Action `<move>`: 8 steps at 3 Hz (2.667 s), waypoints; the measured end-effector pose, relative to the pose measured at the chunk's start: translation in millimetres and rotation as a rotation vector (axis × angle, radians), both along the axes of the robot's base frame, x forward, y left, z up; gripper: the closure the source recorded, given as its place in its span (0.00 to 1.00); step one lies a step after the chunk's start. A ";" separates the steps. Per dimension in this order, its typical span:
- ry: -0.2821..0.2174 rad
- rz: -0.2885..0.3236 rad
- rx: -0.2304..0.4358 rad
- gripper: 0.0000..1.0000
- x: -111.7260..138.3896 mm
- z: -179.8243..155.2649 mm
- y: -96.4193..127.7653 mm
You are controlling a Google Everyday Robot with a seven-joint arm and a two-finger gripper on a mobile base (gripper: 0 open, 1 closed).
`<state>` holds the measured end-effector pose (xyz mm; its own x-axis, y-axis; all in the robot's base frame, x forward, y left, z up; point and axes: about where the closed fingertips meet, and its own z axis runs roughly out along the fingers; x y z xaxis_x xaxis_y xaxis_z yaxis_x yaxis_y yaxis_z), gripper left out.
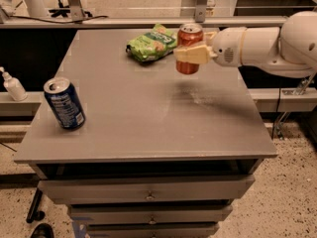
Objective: Move coke can near pepsi can
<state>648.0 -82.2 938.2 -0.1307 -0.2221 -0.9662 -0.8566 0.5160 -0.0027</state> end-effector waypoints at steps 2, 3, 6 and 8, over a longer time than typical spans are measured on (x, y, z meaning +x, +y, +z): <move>-0.067 0.207 0.016 1.00 -31.2 -37.6 99.9; -0.071 0.262 0.047 1.00 -48.6 -41.0 143.1; -0.008 0.349 0.105 1.00 -91.2 -35.2 206.8; 0.025 0.420 0.133 1.00 -116.9 -45.5 220.8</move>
Offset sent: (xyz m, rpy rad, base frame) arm -0.0504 0.1562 -0.0602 0.0357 -0.0943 0.3052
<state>531.1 138.6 892.7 -0.0789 -0.1349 -0.9877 -0.9910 0.1176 0.0631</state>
